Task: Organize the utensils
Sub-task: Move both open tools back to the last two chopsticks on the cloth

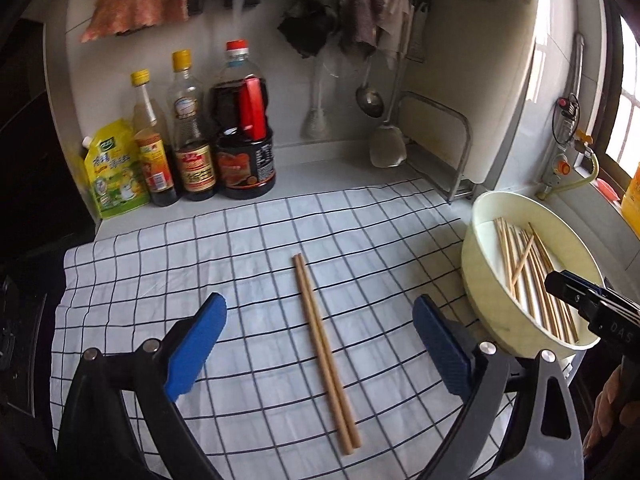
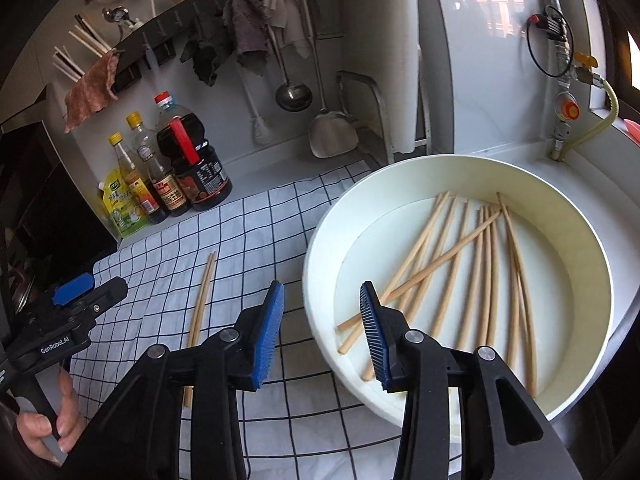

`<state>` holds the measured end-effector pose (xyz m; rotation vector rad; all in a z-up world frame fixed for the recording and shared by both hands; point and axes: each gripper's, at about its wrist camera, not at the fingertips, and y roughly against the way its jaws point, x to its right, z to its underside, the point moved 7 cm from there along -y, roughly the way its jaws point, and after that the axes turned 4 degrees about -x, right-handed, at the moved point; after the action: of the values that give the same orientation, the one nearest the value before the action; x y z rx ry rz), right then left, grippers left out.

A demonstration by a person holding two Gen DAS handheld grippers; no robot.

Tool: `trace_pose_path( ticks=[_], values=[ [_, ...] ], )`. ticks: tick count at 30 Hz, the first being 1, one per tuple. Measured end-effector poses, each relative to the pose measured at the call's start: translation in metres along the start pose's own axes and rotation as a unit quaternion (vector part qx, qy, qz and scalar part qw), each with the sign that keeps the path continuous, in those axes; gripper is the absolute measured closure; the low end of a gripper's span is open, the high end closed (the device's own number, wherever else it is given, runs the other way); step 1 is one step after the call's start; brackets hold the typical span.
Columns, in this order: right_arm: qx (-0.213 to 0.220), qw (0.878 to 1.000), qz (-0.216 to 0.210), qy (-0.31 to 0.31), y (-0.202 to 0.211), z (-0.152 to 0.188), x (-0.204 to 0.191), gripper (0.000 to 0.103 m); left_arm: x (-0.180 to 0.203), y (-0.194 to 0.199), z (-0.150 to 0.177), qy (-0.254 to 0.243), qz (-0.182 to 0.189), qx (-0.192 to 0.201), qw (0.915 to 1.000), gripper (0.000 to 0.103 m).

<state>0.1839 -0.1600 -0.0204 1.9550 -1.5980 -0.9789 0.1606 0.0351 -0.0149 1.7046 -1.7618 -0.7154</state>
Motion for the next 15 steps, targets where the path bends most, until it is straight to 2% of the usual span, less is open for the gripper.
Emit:
trace_pose_path(
  ticks=[8, 15],
  values=[
    [-0.015, 0.998, -0.012, 0.062, -0.016, 0.017, -0.060, 0.061, -0.040, -0.004, 0.015, 0.024, -0.029, 0.000, 0.9993, 0.009],
    [-0.048, 0.994, -0.024, 0.092, -0.047, 0.040, -0.100, 0.061, -0.069, -0.022, 0.037, 0.049, -0.040, -0.028, 0.9976, 0.009]
  ],
)
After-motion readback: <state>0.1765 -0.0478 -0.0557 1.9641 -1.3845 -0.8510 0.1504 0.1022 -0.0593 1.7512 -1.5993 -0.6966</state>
